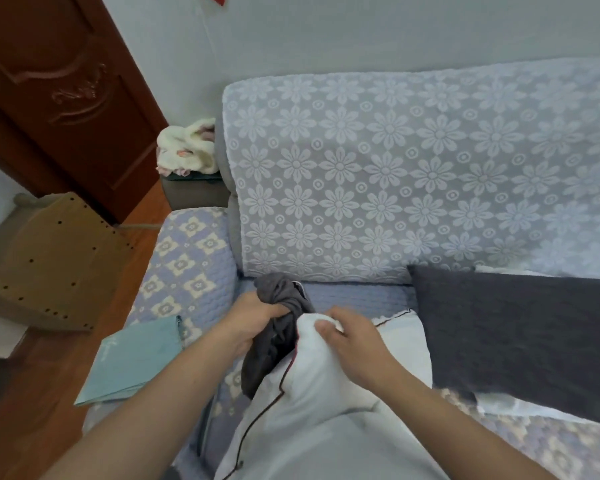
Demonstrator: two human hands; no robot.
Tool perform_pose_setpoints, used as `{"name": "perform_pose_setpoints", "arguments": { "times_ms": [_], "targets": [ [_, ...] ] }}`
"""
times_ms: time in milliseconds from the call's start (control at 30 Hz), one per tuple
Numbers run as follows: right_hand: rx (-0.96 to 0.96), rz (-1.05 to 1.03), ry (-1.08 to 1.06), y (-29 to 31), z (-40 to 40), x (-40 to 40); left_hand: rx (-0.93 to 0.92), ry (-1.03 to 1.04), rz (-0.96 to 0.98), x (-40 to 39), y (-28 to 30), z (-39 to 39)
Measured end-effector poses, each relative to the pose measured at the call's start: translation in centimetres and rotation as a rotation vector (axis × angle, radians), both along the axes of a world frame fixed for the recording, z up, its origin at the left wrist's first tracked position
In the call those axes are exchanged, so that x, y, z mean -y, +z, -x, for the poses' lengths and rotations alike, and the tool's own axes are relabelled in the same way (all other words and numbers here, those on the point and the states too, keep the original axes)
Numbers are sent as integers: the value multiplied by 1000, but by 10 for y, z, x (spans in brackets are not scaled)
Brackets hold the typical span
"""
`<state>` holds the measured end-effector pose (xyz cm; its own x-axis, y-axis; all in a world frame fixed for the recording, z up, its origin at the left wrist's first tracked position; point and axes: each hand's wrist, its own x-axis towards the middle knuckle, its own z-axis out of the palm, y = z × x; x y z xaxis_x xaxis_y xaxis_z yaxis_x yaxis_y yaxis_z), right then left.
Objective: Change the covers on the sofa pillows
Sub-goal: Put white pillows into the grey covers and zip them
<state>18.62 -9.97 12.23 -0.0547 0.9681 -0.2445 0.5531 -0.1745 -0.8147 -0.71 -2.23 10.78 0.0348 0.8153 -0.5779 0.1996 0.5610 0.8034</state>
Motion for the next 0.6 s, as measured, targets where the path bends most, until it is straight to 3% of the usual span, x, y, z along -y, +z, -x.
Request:
{"name": "perform_pose_setpoints", "arguments": {
  "times_ms": [267,433,600],
  "targets": [
    [27,40,-111,-6,33,12,-173,-323,-156,16,14,14],
    [22,39,-160,-6,48,11,-88,-255,-203,26,30,24],
    [15,31,-169,-9,58,16,-242,-328,-254,28,37,35]
  ]
}}
